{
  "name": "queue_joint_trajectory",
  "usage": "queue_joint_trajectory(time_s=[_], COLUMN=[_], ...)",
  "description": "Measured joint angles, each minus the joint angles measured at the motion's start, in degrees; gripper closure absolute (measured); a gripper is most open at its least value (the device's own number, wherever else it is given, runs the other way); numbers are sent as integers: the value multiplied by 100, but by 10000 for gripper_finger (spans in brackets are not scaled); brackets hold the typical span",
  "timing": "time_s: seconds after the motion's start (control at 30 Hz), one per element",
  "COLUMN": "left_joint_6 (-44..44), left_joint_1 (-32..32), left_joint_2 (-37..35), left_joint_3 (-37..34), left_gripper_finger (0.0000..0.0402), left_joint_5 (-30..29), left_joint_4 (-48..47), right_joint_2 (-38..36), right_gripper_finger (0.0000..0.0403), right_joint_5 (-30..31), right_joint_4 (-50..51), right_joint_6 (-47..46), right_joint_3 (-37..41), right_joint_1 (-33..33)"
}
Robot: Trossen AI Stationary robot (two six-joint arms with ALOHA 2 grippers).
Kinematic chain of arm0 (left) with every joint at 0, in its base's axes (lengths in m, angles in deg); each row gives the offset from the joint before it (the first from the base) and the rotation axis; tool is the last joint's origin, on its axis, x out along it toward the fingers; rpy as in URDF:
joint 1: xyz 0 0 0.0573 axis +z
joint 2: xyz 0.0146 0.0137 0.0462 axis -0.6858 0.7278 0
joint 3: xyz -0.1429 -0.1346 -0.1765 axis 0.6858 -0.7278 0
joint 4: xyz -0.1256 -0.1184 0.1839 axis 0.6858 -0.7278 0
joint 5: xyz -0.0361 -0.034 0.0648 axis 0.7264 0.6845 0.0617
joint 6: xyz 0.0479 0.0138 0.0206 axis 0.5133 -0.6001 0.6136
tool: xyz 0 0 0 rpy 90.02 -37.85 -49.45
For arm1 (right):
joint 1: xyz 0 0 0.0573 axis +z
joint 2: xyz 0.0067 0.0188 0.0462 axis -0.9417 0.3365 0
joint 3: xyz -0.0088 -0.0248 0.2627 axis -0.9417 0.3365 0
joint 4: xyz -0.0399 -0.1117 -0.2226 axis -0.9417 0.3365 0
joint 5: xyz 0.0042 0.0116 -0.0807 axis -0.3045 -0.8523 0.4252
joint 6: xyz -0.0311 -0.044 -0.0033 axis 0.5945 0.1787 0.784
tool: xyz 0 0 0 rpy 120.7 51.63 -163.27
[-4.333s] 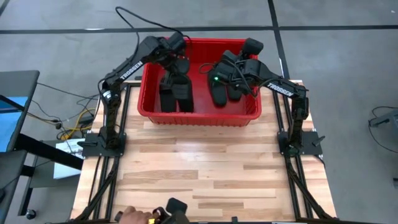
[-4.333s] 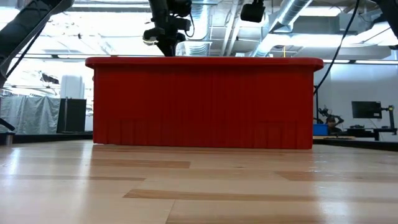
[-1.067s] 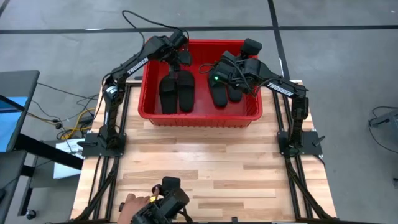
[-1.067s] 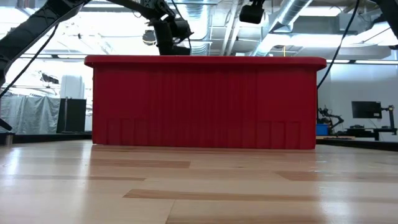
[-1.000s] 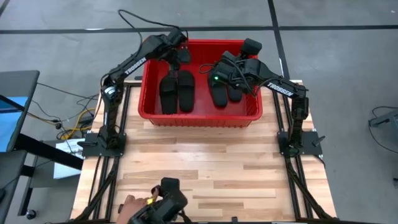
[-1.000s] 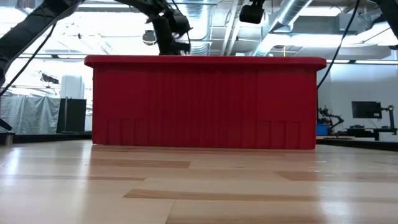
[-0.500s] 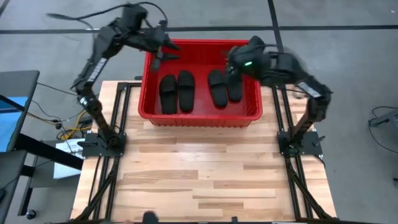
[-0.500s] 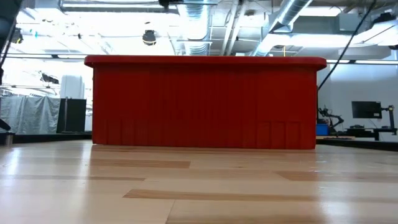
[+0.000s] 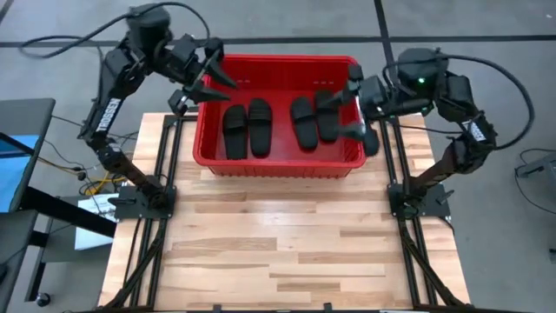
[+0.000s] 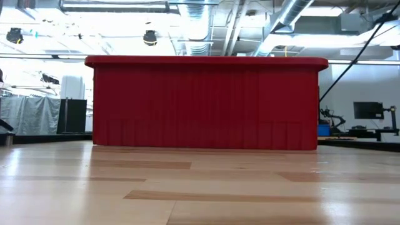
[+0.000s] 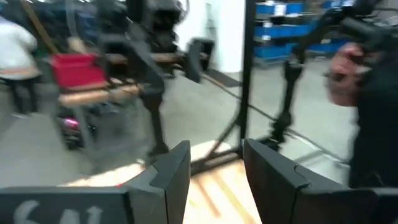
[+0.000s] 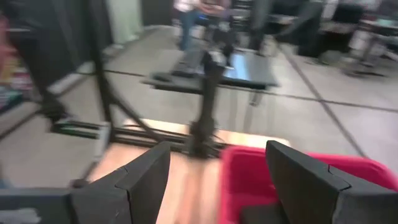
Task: Pick and place slides into bin
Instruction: Return to Home Position
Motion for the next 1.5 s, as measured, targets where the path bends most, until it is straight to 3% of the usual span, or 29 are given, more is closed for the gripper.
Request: queue_joint_trajectory(time_s=[0.23, 0.33, 0.5, 0.57, 0.7, 0.83, 0.97, 1.3, 1.5], left_joint_6=[-1205, -1545, -1427, -1251, -1036, -790, -615, -1073, -1281], left_joint_1=[-651, -1171, -2411, -2988, -4015, -4699, -4996, -5286, -5458], left_joint_2=[-591, -792, -1156, -1354, -1759, -2264, -2938, -5040, -6181], left_joint_3=[0, 0, -204, -457, -1363, -2749, -4108, -7544, -8919], left_gripper_finger=[260, 260, 260, 260, 260, 260, 260, 260, 260], left_joint_5=[-1620, -3101, -6171, -7062, -8813, -10373, -10624, -10895, -10695], left_joint_4=[1262, 1238, 1108, 1331, 1888, 2847, 3738, 5552, 5692], right_joint_2=[-237, -409, -743, -921, -1381, -1979, -2606, -4076, -4989], right_gripper_finger=[143, 143, 143, 143, 143, 143, 143, 143, 143], right_joint_5=[-362, -373, -378, -342, -319, -227, 144, 180, 181], right_joint_4=[-277, -791, -1889, -2363, -3539, -4754, -5179, -6209, -6339], right_joint_6=[-163, -259, -439, -605, -1071, -1422, -1514, -1102, -1061], right_joint_3=[151, 416, 1209, 1637, 2728, 3930, 4954, 7298, 8551], right_joint_1=[602, 977, 1664, 1891, 2194, 2371, 2606, 3138, 3378])
